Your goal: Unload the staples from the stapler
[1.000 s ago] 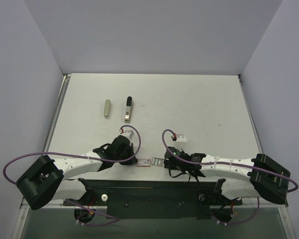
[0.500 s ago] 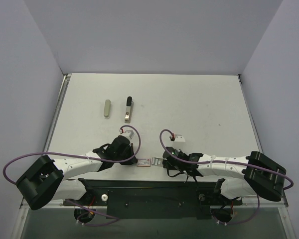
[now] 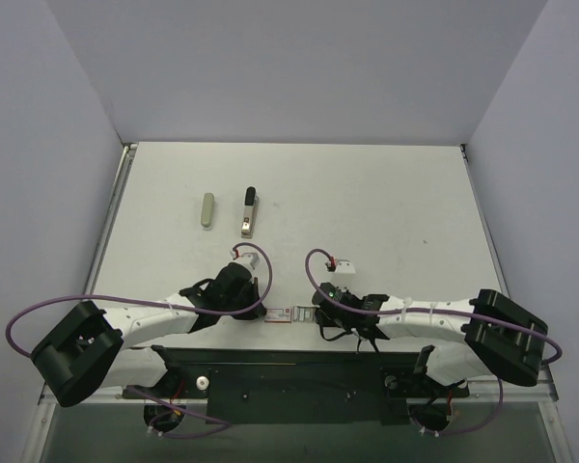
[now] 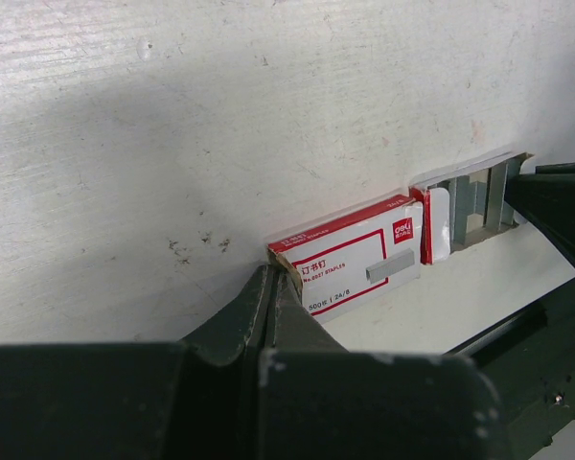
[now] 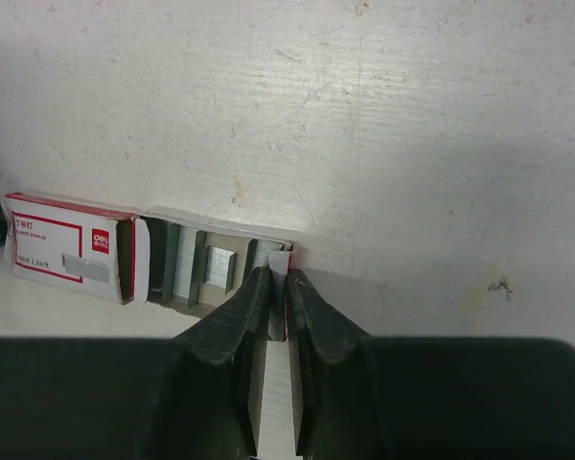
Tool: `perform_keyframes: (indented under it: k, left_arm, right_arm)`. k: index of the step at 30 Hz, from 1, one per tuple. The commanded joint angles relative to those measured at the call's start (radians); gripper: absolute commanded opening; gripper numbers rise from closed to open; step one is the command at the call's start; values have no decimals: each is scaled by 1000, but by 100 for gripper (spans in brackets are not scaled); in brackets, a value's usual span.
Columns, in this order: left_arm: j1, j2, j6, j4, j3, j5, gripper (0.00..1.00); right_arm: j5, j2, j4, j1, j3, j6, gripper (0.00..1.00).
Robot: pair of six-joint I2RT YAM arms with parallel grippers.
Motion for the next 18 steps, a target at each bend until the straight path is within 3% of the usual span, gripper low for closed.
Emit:
perform_keyframes:
  k: [1, 7, 18]
  left_arm:
    - [-4, 10, 25, -60, -30, -17, 0]
    - [-4, 13, 26, -60, -28, -17, 0]
    - [-5, 8, 25, -49, -31, 18, 0]
  right_arm:
    - [9, 31, -59, -4, 32, -17, 9]
    - [12, 60, -98, -1, 58, -45, 0]
    - [40, 69, -174, 19, 118, -109, 0]
